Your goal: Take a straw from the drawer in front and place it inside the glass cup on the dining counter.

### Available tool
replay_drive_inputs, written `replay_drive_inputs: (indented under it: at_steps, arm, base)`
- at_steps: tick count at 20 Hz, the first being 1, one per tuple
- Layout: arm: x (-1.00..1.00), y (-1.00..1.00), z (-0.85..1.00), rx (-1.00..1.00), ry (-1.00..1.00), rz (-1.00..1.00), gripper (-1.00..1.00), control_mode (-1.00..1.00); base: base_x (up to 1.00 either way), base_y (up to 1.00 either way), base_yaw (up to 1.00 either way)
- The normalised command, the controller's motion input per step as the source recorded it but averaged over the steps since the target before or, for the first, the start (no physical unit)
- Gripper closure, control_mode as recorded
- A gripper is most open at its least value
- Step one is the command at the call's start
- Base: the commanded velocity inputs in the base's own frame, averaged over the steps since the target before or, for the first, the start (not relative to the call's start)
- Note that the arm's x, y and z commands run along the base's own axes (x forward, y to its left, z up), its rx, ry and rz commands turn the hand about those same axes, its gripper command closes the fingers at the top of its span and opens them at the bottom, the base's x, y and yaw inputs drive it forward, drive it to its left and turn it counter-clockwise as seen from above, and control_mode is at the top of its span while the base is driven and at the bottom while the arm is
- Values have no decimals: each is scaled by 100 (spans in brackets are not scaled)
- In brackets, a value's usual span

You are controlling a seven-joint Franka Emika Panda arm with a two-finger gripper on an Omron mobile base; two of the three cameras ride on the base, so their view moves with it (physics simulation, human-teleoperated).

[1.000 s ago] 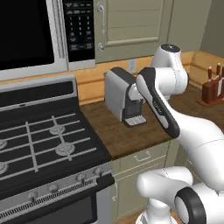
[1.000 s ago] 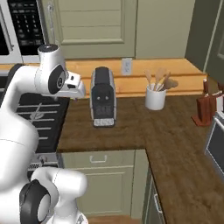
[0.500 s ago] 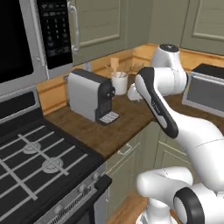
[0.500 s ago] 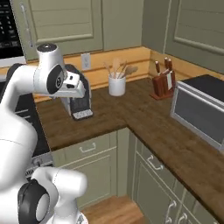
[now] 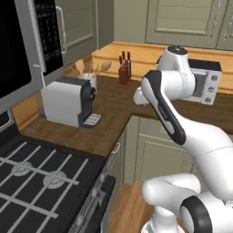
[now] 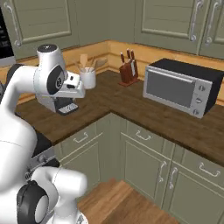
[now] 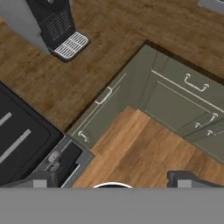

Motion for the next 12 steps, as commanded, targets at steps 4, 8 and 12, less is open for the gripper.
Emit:
replay_drive_inputs:
  at_steps: [4,8,12]
  arm:
    - [0,0,0,0,0,0,-100,100]
    - [0,0,0,0,0,0,-100,100]
    - [0,26,0,4,0,-16,-100,-100]
  base:
    - [0,72,-54]
    - [3,93,-48]
    - [0,47,-20]
